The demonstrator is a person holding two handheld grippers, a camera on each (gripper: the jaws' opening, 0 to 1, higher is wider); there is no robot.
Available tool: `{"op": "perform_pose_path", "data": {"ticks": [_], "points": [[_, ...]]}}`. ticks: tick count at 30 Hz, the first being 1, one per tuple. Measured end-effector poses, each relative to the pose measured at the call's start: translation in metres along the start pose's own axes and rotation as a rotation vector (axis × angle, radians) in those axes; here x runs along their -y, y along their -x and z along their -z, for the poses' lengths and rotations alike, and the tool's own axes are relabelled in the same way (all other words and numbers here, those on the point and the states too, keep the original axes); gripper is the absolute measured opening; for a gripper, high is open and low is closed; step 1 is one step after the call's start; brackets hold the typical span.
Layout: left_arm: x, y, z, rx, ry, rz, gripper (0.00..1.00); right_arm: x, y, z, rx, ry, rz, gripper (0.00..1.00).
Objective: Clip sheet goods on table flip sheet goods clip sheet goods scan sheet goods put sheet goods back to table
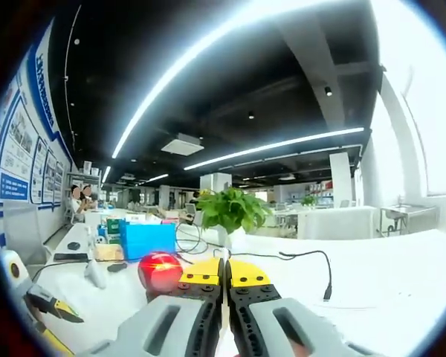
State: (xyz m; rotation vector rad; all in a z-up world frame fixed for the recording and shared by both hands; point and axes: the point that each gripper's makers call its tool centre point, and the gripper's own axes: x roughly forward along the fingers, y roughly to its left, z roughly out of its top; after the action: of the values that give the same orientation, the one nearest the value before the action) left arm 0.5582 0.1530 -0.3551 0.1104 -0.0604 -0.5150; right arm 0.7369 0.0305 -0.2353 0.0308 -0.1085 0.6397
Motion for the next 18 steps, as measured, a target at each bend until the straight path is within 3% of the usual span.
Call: {"op": "perform_pose_path", "data": {"ticks": [4, 10, 18], "points": [[-0.001, 0.000, 0.000, 0.000, 0.002, -0.002, 0.34, 0.019, -0.004, 0.004, -0.017, 0.012, 0.026, 0.00], [-0.001, 0.000, 0.000, 0.000, 0.004, -0.005, 0.34, 0.053, -0.010, 0.017, -0.063, -0.089, 0.074, 0.00], [-0.002, 0.000, 0.001, -0.003, 0.002, -0.003, 0.34, 0.072, -0.016, 0.030, -0.109, -0.073, 0.094, 0.00]]}}
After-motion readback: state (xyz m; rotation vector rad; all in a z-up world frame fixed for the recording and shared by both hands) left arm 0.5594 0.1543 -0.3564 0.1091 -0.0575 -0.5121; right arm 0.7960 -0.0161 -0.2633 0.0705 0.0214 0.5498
